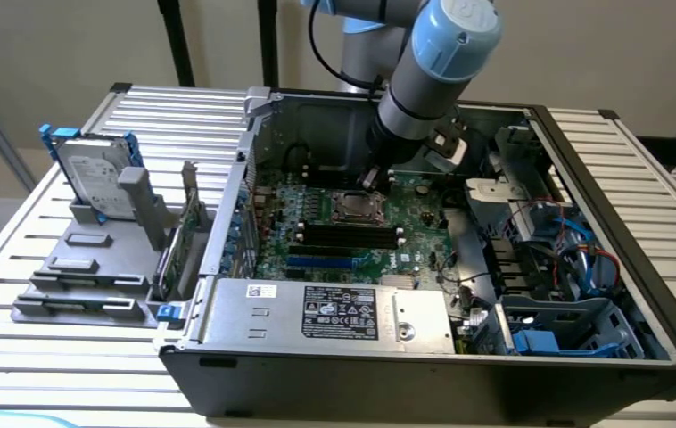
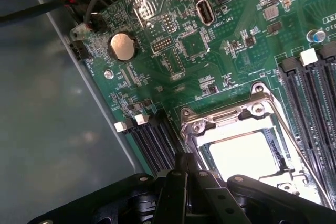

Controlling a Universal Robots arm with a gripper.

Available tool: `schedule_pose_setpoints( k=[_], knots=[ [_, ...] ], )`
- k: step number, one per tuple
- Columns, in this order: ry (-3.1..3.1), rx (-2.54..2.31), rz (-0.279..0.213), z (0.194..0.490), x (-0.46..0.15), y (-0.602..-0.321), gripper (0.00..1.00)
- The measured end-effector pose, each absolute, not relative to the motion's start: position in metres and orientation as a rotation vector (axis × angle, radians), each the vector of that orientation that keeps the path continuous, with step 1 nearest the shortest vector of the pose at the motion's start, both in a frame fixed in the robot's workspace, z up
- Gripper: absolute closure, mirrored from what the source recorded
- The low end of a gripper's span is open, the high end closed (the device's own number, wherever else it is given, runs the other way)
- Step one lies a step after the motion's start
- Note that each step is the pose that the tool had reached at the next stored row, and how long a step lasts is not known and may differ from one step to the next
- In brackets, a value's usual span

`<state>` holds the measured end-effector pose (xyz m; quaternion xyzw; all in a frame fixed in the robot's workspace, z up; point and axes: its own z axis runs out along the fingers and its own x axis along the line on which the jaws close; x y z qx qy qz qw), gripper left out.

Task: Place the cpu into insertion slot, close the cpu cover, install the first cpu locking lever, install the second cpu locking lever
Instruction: 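Install the first cpu locking lever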

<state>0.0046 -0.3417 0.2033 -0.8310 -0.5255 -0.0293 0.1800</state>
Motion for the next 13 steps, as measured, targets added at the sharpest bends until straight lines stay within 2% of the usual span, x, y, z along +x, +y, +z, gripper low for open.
schedule_pose_setpoints(
  k=[13],
  knots=[
    [-1.485, -2.348, -0.083, 0.222, -0.001, -0.36, 0.89]
  ],
)
